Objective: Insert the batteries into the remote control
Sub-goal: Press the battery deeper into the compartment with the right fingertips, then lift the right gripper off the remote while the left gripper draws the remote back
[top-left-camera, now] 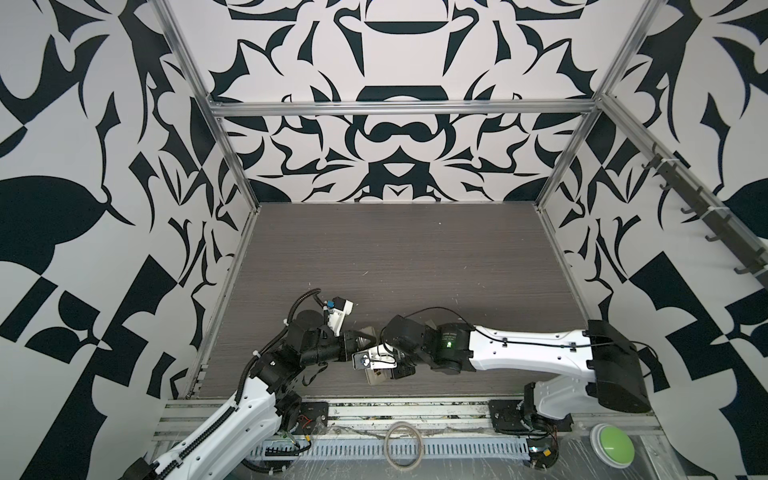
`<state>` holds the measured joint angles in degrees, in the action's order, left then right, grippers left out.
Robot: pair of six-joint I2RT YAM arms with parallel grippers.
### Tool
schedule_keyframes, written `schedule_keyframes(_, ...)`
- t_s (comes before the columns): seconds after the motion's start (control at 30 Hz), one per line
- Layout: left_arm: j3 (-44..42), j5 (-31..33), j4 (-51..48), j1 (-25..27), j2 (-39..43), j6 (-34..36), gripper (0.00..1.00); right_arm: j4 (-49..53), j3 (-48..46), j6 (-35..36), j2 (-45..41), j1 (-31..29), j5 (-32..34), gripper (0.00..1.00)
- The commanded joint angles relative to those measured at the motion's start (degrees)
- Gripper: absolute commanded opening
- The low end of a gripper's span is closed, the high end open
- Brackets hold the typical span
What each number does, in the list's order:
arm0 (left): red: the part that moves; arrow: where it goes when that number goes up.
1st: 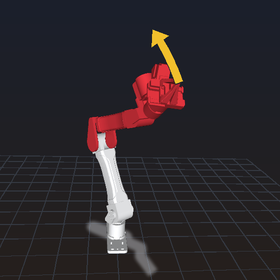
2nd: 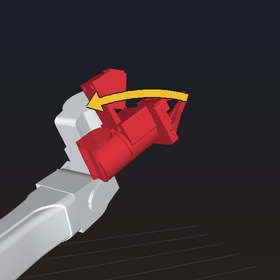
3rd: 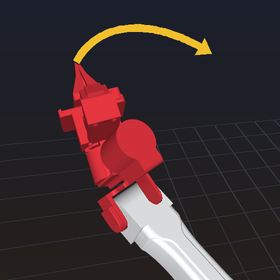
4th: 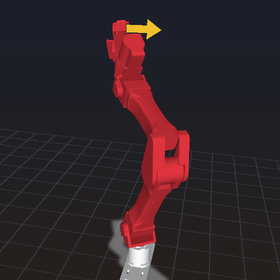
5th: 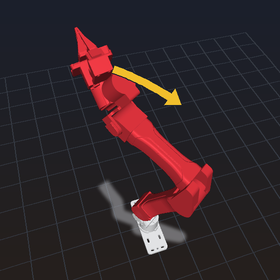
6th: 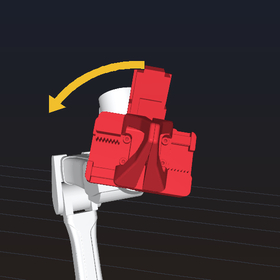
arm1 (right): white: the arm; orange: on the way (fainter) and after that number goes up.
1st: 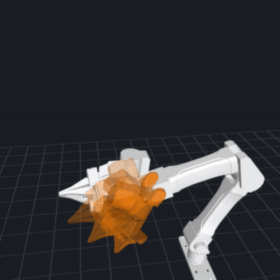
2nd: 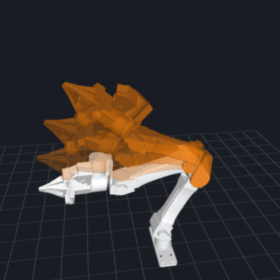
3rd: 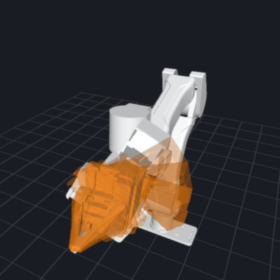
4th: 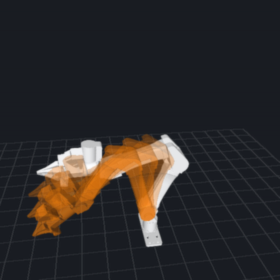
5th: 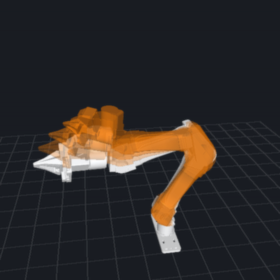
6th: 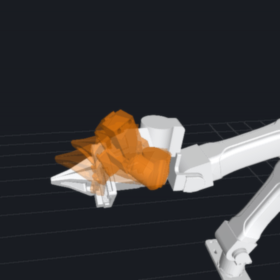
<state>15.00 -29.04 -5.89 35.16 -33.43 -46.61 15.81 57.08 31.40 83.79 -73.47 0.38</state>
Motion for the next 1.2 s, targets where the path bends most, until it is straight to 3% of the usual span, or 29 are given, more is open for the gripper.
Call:
schedule_keyframes(0.0, 1.7, -0.1, 2.1, 0.1, 0.8, 0.6, 0.00, -2.0, -1.5, -0.5, -3.2, -0.2, 1.1, 0.24)
schedule_keyframes(0.37, 1.4, 3.9, 0.3, 0.0, 1.9, 0.8, 0.00, -6.4, -4.5, -6.4, -9.8, 0.8, 4.3, 0.40)
schedule_keyframes(0.63, 2.3, 11.1, -5.2, -1.2, 3.5, 1.1, 0.00, -7.0, -5.6, -13.2, -12.6, 5.6, 2.6, 0.43)
schedule_keyframes(0.93, 4.3, 20.1, -14.1, -5.3, 8.8, 0.1, 0.00, -6.4, -4.3, -18.6, -9.1, 7.5, 3.2, 0.46)
schedule_keyframes(1.17, 6.8, 24.6, -18.4, -10.3, 10.8, 0.2, 0.00, -5.0, 0.7, -26.7, -2.3, 8.5, 6.2, 0.45)
